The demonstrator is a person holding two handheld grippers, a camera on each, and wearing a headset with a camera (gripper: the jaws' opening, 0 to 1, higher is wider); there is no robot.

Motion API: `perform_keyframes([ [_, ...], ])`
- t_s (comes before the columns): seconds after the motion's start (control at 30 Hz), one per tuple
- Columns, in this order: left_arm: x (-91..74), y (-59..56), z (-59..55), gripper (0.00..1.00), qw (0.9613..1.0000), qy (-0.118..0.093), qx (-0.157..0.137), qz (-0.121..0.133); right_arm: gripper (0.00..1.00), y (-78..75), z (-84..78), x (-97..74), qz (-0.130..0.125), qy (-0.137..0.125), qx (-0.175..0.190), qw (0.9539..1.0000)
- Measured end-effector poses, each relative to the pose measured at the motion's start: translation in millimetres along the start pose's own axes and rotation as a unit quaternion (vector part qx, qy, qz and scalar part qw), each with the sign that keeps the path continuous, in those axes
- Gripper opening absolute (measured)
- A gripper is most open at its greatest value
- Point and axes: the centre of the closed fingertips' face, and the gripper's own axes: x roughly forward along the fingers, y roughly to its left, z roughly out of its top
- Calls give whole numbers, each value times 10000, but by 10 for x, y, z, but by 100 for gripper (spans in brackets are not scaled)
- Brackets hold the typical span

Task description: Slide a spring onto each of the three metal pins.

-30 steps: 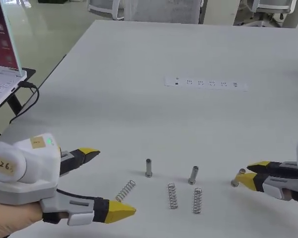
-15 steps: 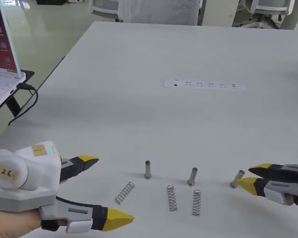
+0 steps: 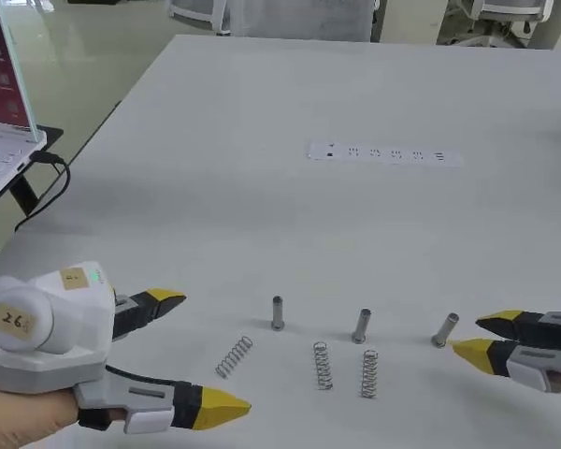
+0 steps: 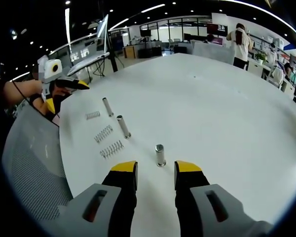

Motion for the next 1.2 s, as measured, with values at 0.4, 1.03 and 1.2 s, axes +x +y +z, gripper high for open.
perform_keyframes([
  [0.4,-2,-11,4,93,10000,-28,-11,4,30,40,-171,-116,-10,110,140,9998],
  [1.03,-2,-31,19,93,9999,-84,-58,23,32,138,-265,-176,79,190,379,9991],
  [1.2,-13,-39,15,93,9999,-87,-58,32,31,178,-240,-164,133,209,346,9991],
])
